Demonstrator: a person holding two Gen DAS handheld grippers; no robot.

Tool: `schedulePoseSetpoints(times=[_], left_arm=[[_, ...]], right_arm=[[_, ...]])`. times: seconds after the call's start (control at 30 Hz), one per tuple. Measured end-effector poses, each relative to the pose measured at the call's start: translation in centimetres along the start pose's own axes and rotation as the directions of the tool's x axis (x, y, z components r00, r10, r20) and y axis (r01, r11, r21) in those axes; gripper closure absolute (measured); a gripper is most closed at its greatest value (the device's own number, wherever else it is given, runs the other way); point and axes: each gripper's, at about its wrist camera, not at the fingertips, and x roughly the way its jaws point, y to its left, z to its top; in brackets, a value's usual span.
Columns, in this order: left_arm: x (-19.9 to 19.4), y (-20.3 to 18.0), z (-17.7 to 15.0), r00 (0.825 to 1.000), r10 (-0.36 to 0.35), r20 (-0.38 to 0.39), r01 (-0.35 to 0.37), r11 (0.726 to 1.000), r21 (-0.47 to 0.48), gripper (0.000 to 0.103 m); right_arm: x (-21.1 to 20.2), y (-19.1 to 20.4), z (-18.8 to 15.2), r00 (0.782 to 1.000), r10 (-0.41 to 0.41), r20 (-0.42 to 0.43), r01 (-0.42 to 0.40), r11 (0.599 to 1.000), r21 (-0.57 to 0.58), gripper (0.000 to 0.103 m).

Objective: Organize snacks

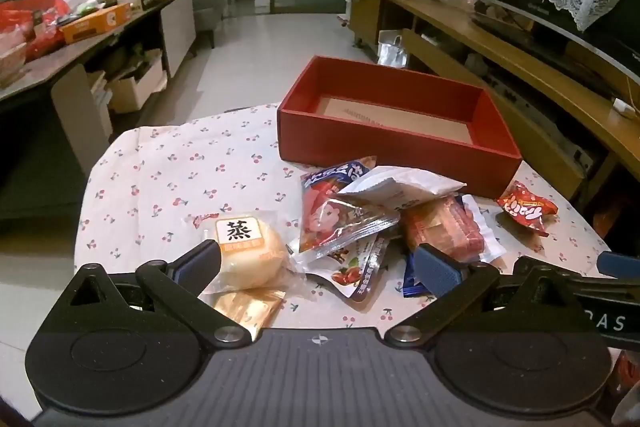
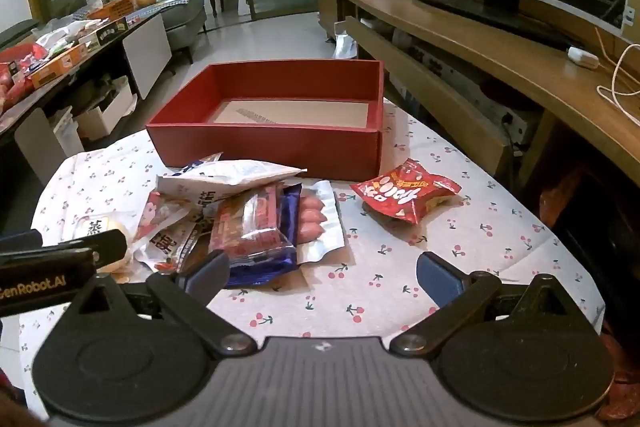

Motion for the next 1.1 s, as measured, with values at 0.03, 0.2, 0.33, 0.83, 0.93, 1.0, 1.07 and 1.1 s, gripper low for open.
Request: schedulePoseSetpoints(times=[0.03, 0.2, 0.33, 0.83, 0.93, 1.0, 1.07, 1.1], left_arm=[[0.0, -0.1, 0.0, 1.000, -0.002, 0.002, 0.002, 1.000, 0.006, 0.000], [0.5, 0.8, -0.1, 1.000, -0.003, -0.028, 0.002, 1.000, -0.025, 0.000], [0.5, 0.3, 0.0, 0.999, 0.016, -0.033, -0.017, 1.000, -0.016, 0.000], [1.0, 0.4, -0.2, 0.998, 0.017, -0.055, -0.019, 0.999, -0.027, 0.000], [1.0, 0.4, -0.2, 0.998, 0.016, -0.053, -0.017, 1.000, -0.025, 0.000], [1.1, 0.4, -0.3, 0.998, 0.014, -0.056, -0.015, 1.000, -0.023, 0.000], [1.2, 0.4, -0.3, 0.998, 0.016, -0.061, -0.017, 1.000, -0.021, 0.000], [1.3, 0.3, -0.3, 0.998, 0.019, -0.064, -0.020, 1.000, -0.019, 0.000]], right_arm=[[0.0, 0.0, 0.0, 1.000, -0.002, -0.004, 0.002, 1.000, -0.002, 0.000], [0.2, 0.2, 0.2, 1.000, -0.005, -0.013, 0.005, 1.000, 0.000, 0.000], [0.7, 0.2, 0.0, 1.000, -0.005, -0.020, 0.005, 1.000, -0.004, 0.000], [1.0, 0.5, -0.1, 0.999, -0.008, -0.043, 0.007, 1.000, -0.022, 0.000], [1.1, 0.5, -0.1, 0.999, -0.012, -0.045, 0.011, 1.000, -0.023, 0.000], [1.2, 0.5, -0.1, 0.999, -0.013, -0.048, 0.012, 1.000, -0.022, 0.000], [1.3, 0.5, -0.1, 0.999, -0.015, -0.050, 0.014, 1.000, -0.023, 0.000], [1.3, 0.5, -0.1, 0.999, -0.015, -0.051, 0.014, 1.000, -0.023, 0.000]])
